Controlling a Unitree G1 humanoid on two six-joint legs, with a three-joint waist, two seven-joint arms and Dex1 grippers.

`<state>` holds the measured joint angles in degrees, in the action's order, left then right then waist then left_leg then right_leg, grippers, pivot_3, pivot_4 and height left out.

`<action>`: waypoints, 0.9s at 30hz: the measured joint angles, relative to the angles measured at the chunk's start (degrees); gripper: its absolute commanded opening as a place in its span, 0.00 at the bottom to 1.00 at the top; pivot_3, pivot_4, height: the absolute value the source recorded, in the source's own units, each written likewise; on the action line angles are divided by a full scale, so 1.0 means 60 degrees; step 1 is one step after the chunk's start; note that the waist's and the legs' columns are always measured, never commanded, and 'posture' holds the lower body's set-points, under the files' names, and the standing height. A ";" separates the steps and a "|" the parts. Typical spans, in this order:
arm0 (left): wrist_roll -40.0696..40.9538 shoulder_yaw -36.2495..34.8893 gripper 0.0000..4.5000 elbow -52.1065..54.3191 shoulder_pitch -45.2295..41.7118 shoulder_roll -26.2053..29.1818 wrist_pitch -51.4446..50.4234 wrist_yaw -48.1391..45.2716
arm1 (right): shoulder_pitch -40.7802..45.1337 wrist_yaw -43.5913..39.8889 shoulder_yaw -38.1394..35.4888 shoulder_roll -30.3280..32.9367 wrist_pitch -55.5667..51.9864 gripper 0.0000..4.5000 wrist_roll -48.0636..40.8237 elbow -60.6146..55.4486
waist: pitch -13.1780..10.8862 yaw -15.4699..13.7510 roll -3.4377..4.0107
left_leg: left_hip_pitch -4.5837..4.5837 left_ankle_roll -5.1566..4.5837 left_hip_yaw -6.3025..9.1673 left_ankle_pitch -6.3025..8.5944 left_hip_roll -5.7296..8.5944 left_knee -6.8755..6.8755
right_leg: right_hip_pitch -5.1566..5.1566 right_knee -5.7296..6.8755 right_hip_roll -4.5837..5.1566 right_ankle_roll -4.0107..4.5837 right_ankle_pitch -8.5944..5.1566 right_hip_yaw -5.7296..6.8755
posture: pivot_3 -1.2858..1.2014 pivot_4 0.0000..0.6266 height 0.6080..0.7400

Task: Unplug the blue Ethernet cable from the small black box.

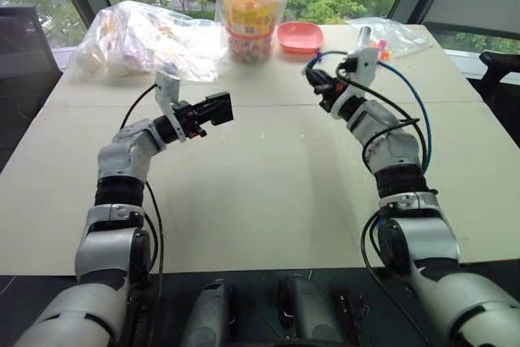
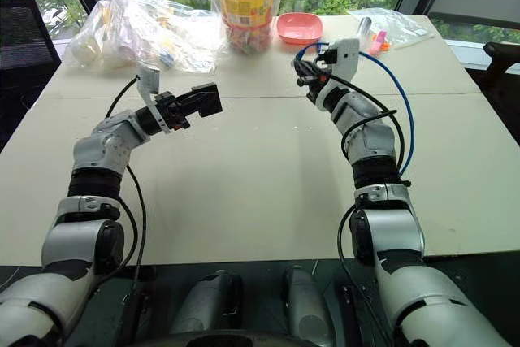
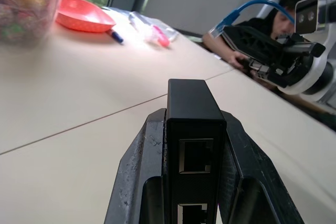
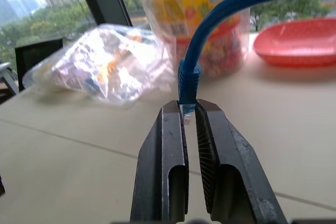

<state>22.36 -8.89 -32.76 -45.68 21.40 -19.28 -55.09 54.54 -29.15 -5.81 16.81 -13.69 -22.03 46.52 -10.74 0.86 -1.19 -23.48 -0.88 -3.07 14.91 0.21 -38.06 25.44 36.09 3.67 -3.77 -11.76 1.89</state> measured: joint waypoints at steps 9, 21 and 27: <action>-0.0909 0.0687 0.12 0.1197 0.0818 -0.0169 0.1246 0.0838 | 0.0004 -0.0316 0.0038 -0.0104 0.0090 0.86 0.0854 0.1767 | -0.0001 0.0011 0.0002 | 0.0000 0.0000 -0.0005 0.0001 0.0002 0.0000 | 0.0003 0.0001 0.0017 0.0001 0.0004 0.0000 | 0.52 0.24 1.00; -0.1995 0.1427 0.12 -0.0595 0.0689 -0.1691 0.3002 0.2244 | -0.4590 -0.2473 0.1595 0.0592 -0.2438 0.99 0.0450 -0.6242 | -0.0001 -0.0122 0.0003 | -0.0010 -0.0024 0.0005 0.0016 0.0006 -0.0030 | -0.0005 -0.0012 0.0007 -0.0016 0.0007 0.0003 | 0.52 0.24 1.00; -0.2424 0.1439 0.50 -0.3120 -0.0338 -0.2104 0.4296 0.2810 | -0.4648 -0.1600 0.1094 0.0388 -0.2788 1.00 0.0215 -0.7383 | 0.0000 -0.0073 0.0000 | 0.0015 -0.0009 0.0015 0.0000 0.0002 -0.0042 | -0.0031 -0.0011 -0.0007 -0.0008 0.0011 0.0006 | 0.52 0.24 1.00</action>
<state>7.82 -0.25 -51.48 -47.71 8.78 6.50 -38.23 26.65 -38.75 0.76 19.14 -30.41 -20.74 2.22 -10.74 0.42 -1.19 -23.39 -0.94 -2.98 14.91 0.22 -38.31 25.25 36.02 3.63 -3.82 -11.70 1.92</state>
